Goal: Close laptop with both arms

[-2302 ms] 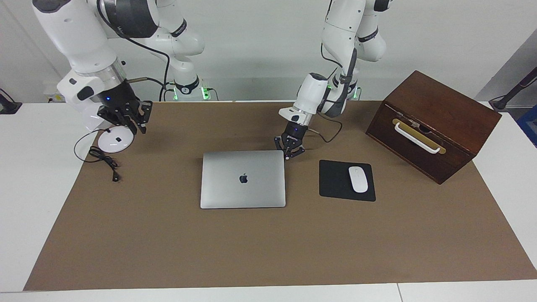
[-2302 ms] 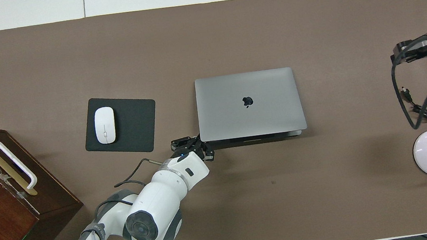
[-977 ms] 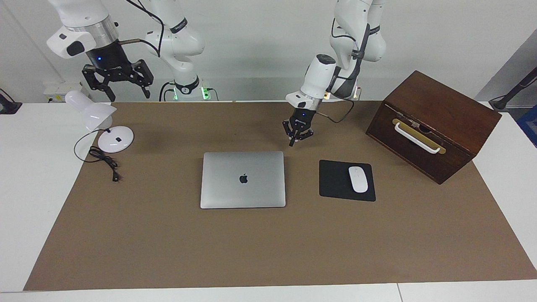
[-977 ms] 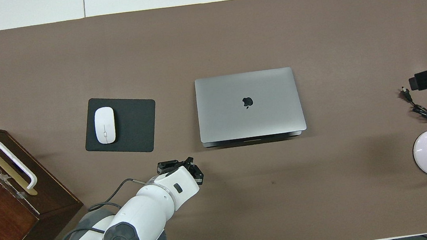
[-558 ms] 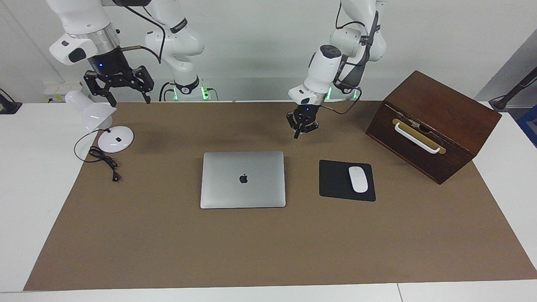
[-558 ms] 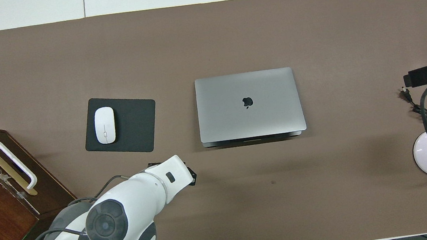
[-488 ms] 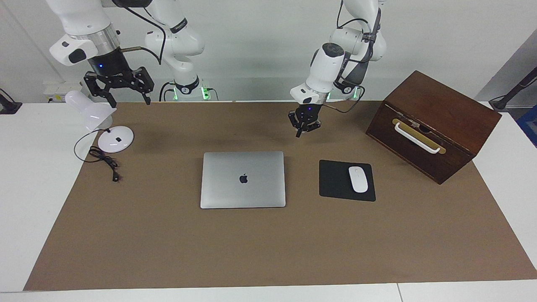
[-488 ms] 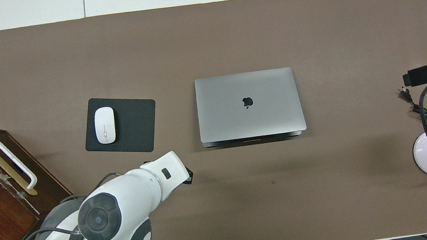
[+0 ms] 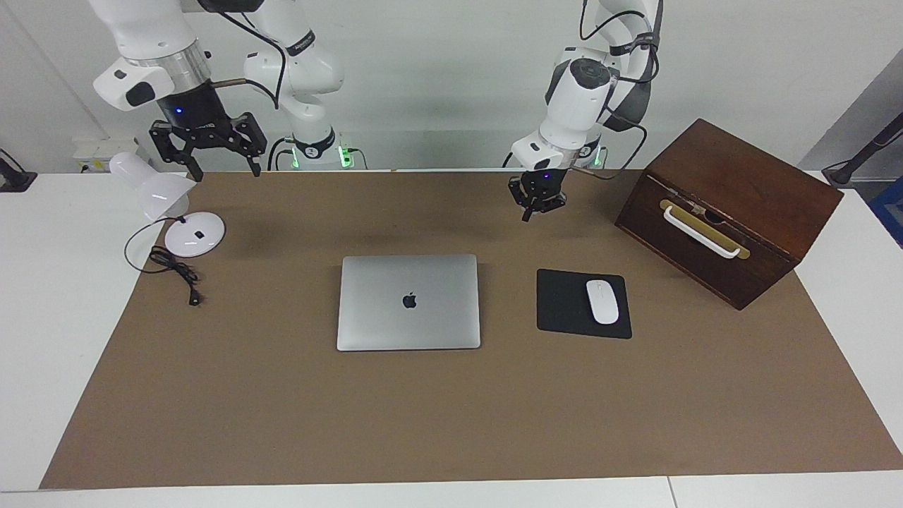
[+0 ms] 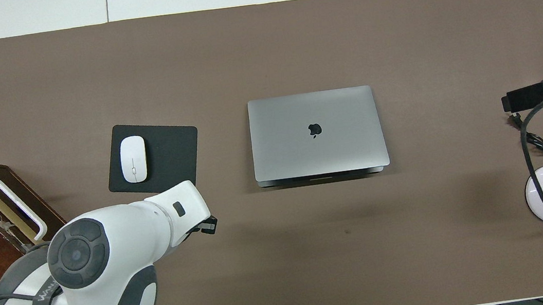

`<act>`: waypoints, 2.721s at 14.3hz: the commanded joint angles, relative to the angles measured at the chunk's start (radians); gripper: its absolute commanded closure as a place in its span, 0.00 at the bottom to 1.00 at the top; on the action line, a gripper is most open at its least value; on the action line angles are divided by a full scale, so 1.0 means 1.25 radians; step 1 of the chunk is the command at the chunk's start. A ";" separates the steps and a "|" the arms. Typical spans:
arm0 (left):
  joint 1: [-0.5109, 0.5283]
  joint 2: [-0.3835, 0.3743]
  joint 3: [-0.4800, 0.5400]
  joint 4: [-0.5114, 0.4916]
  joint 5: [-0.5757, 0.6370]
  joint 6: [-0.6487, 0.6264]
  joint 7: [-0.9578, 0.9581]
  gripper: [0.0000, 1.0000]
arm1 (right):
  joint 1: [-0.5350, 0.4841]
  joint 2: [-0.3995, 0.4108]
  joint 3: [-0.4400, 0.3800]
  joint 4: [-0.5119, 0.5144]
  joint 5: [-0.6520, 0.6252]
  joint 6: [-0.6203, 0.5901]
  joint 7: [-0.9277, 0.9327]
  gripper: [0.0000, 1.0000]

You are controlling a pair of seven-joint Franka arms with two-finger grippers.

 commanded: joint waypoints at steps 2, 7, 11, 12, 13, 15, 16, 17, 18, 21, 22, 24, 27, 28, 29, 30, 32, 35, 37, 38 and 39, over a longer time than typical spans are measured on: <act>0.051 -0.027 -0.005 0.070 0.064 -0.148 0.010 1.00 | 0.015 -0.002 0.005 -0.001 -0.003 0.014 0.015 0.00; 0.128 -0.047 -0.005 0.135 0.095 -0.250 0.018 0.74 | 0.005 0.001 0.004 -0.003 -0.004 0.010 0.014 0.00; 0.190 -0.062 -0.007 0.157 0.101 -0.252 0.021 0.00 | 0.007 0.001 0.004 -0.005 -0.004 0.012 0.015 0.00; 0.206 -0.062 -0.005 0.159 0.101 -0.252 0.021 0.00 | 0.005 0.000 0.004 -0.007 -0.004 0.014 0.015 0.00; 0.225 -0.062 -0.005 0.170 0.101 -0.255 0.023 0.00 | 0.004 0.000 0.004 -0.008 -0.004 0.013 0.015 0.00; 0.257 -0.062 -0.005 0.178 0.101 -0.266 0.020 0.00 | 0.004 0.000 0.001 -0.008 -0.005 0.009 0.015 0.00; 0.275 -0.062 -0.004 0.184 0.101 -0.268 0.021 0.00 | 0.004 0.000 0.001 -0.008 -0.012 0.006 0.015 0.00; 0.304 -0.062 -0.004 0.194 0.101 -0.270 0.021 0.00 | 0.004 -0.001 0.000 -0.009 -0.018 0.004 0.016 0.00; 0.314 -0.059 -0.004 0.206 0.101 -0.274 0.020 0.00 | 0.003 -0.002 -0.001 -0.011 -0.024 0.001 0.019 0.00; 0.350 -0.038 0.008 0.270 0.100 -0.286 0.012 0.00 | -0.010 -0.005 -0.002 -0.012 -0.048 -0.017 0.047 0.00; 0.361 -0.018 0.008 0.311 0.100 -0.312 0.010 0.00 | -0.012 -0.005 -0.002 -0.012 -0.052 -0.018 0.052 0.00; 0.378 0.028 0.008 0.402 0.099 -0.376 0.012 0.00 | -0.015 -0.005 -0.002 -0.012 -0.063 -0.022 0.058 0.00; 0.387 0.079 0.014 0.515 0.089 -0.460 0.010 0.00 | -0.019 -0.007 -0.002 -0.014 -0.063 -0.023 0.059 0.00; 0.386 0.093 0.028 0.540 0.081 -0.483 0.010 0.00 | -0.019 -0.007 -0.001 -0.014 -0.063 -0.022 0.059 0.00; 0.386 0.104 0.040 0.562 0.067 -0.499 0.010 0.00 | -0.019 -0.008 -0.001 -0.016 -0.063 -0.022 0.061 0.00; 0.387 0.116 0.042 0.576 0.065 -0.517 0.010 0.00 | -0.019 -0.008 0.000 -0.016 -0.063 -0.022 0.061 0.00; 0.387 0.124 0.044 0.579 0.067 -0.520 0.010 0.00 | -0.019 -0.008 0.000 -0.017 -0.063 -0.021 0.058 0.00; 0.397 0.152 0.045 0.578 0.068 -0.505 0.009 0.00 | -0.019 -0.010 0.000 -0.019 -0.063 -0.021 0.058 0.00; 0.397 0.163 0.045 0.573 0.072 -0.492 0.010 0.00 | -0.019 -0.010 0.000 -0.019 -0.063 -0.021 0.058 0.00; 0.397 0.163 0.045 0.563 0.073 -0.480 0.010 0.00 | -0.019 -0.010 0.000 -0.019 -0.062 -0.021 0.058 0.00; 0.397 0.162 0.046 0.556 0.076 -0.475 0.016 0.00 | -0.019 -0.010 0.001 -0.019 -0.062 -0.019 0.058 0.00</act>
